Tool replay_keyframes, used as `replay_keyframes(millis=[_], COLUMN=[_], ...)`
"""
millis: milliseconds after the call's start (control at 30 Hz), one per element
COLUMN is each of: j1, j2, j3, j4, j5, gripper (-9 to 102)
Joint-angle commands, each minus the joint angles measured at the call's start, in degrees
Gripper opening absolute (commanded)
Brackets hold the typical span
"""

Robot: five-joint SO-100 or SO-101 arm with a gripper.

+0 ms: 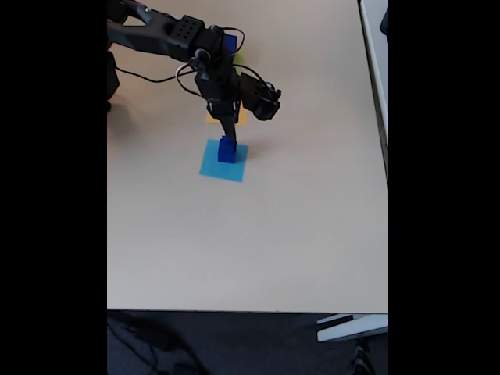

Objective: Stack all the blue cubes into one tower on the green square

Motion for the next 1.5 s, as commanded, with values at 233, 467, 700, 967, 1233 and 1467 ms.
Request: replay_keyframes(millis=[233, 467, 700, 967, 1233, 1467], j1=[1.7, 2.0, 2.1, 2.5, 2.6, 2.7], j2=[3.9, 3.3, 3.2, 2.2, 1.3, 0.2], j3=[1.6, 1.8, 1.8, 1.8, 1.7, 1.1], j4=[-0.1, -0.1, -0.5, -1.1, -1.4, -1.4], j5=[-1.4, -1.7, -1.8, -2.1, -2.5, -2.6], gripper=[19, 17, 16, 16, 17, 17])
